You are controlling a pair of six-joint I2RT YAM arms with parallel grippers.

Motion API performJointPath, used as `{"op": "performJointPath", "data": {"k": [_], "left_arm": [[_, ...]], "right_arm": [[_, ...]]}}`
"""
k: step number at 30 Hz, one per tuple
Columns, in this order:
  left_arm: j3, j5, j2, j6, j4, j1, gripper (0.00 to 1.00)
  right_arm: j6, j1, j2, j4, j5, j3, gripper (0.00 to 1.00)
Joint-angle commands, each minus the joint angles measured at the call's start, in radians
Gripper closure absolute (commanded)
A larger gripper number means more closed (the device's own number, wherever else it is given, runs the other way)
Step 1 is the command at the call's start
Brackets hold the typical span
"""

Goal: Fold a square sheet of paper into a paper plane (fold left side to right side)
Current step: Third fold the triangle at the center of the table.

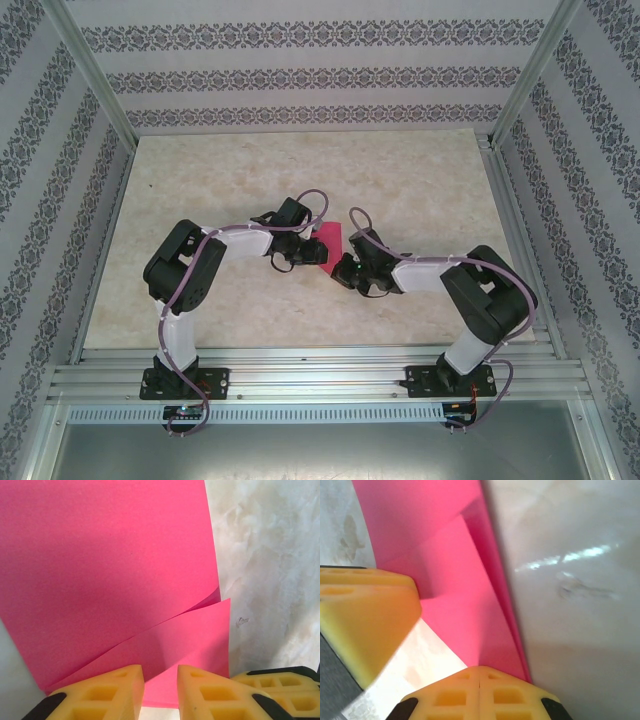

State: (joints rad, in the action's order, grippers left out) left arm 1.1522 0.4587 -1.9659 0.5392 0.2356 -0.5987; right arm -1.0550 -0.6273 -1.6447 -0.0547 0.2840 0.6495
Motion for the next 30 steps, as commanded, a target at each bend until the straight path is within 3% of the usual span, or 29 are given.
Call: {"op": "performJointPath", "data": {"k": [1,9,15,24,30], "left_arm": [[-0.012,-0.08,-0.054,-0.013,0.029,-0.009,0.72],[-0.014,-0.072,-0.042,-0.008,0.024,-0.009,0.72],[-0.017,-0.051,-0.041,0.005,0.007,-0.01,0.72],[-0.022,-0.051,-0.035,0.01,0.005,-0.01,0.72],[-0.017,-0.051,-0.034,0.01,0.008,-0.012,0.72]], "right_arm": [[-0.021,0.015,0.036,0.2,-0.069,-0.087,1.0],[0.041,0.022,0.141,0.274,-0.053,-0.106,1.0],[0.114,0.021,0.193,0.305,-0.043,0.039,1.0],[0.133,0.012,-0.018,0.218,-0.028,0.162,1.0],[0.132,0.012,-0.091,0.229,-0.025,0.145,1.0]]}}
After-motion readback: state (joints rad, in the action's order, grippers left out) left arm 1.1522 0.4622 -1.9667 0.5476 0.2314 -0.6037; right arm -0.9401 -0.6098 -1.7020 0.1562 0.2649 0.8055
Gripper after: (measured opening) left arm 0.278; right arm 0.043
